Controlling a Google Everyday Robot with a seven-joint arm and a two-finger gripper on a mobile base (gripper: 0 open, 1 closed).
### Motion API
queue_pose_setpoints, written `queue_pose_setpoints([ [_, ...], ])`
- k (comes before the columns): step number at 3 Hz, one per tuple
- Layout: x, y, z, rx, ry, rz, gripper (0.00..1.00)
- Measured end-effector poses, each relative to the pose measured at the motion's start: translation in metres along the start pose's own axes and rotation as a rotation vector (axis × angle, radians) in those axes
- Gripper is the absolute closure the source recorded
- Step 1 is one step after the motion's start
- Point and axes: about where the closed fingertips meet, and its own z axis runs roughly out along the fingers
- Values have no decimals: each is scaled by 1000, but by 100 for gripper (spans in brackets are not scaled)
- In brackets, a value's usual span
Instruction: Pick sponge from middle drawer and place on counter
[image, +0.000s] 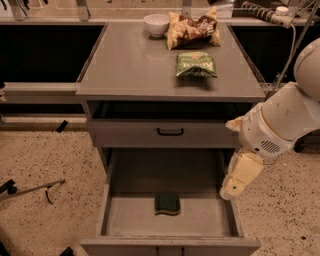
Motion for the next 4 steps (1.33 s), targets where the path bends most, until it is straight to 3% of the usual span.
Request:
queue_pose_setpoints([
  [1,0,2,5,-9,-10,-2,0],
  [2,-5,16,56,-41,-14,-18,0],
  [3,-11,39,140,-77,9,-7,0],
  [4,-14,49,216,-78,38,36,0],
])
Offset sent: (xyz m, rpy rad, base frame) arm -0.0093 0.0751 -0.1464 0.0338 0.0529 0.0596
